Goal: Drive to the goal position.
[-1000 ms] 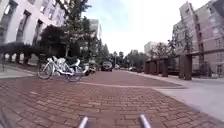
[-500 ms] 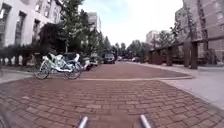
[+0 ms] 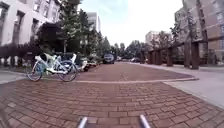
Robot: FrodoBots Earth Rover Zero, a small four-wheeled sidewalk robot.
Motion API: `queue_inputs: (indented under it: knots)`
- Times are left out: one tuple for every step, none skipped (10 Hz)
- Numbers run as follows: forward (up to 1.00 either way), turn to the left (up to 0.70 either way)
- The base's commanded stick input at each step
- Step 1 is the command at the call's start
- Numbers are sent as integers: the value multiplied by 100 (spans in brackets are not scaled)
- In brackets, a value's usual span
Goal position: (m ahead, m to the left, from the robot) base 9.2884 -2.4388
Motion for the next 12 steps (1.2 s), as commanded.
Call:
queue_inputs:
  knots:
    - [70,0]
    - [70,0]
    - [70,0]
    - [70,0]
    - [70,0]
    - [70,0]
    - [70,0]
    - [70,0]
    - [70,0]
    - [70,0]
    - [70,0]
    - [70,9]
